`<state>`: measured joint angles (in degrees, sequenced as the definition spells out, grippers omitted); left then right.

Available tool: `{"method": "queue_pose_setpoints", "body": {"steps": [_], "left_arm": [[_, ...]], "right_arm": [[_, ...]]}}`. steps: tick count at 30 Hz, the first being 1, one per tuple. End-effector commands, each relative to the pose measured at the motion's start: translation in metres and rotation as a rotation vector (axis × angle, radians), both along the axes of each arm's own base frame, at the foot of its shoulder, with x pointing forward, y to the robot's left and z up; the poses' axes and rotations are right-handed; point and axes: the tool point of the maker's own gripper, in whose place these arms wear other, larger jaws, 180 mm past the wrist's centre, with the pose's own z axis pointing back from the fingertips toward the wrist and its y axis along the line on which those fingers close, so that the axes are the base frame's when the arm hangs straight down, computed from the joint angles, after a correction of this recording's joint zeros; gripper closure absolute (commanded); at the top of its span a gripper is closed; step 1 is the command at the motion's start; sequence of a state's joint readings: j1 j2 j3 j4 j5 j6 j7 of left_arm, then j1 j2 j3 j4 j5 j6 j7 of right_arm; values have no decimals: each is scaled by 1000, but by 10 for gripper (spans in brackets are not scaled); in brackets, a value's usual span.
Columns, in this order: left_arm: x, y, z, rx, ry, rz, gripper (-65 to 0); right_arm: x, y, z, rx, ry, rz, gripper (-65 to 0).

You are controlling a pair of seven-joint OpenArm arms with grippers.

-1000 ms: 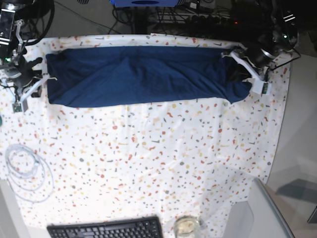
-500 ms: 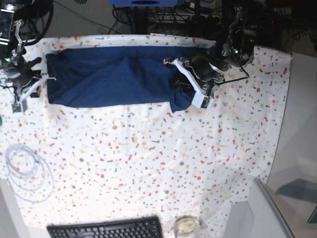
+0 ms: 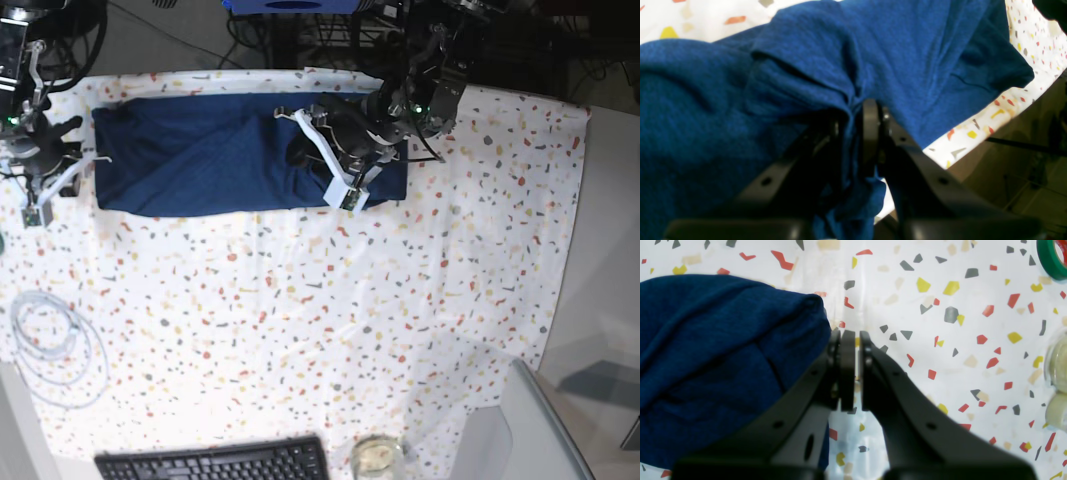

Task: Layout the t-shirt on the table in an organized manner, then fold the t-shirt properly
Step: 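Fold the strip end with the left gripper toward the right gripper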

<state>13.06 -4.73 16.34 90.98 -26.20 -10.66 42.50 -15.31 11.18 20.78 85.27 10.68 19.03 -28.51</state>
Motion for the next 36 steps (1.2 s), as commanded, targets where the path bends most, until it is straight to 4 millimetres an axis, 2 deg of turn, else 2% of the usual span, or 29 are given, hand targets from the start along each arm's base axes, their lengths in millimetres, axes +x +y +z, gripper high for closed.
{"method": "queue_pose_setpoints", "body": {"steps": [1, 17, 23, 36], "left_arm": [[8, -9, 12, -42, -35, 5, 0], [11, -15, 15, -58, -38, 8, 0], [12, -31, 18, -74, -42, -23, 0], [16, -29, 10, -62, -27, -24, 0]], "right_arm": [[10, -5, 12, -13, -46, 5, -26], [10, -3, 12, -8, -48, 5, -26], [10, -3, 12, -8, -48, 5, -26], [10, -3, 11, -7, -46, 3, -26]]}}
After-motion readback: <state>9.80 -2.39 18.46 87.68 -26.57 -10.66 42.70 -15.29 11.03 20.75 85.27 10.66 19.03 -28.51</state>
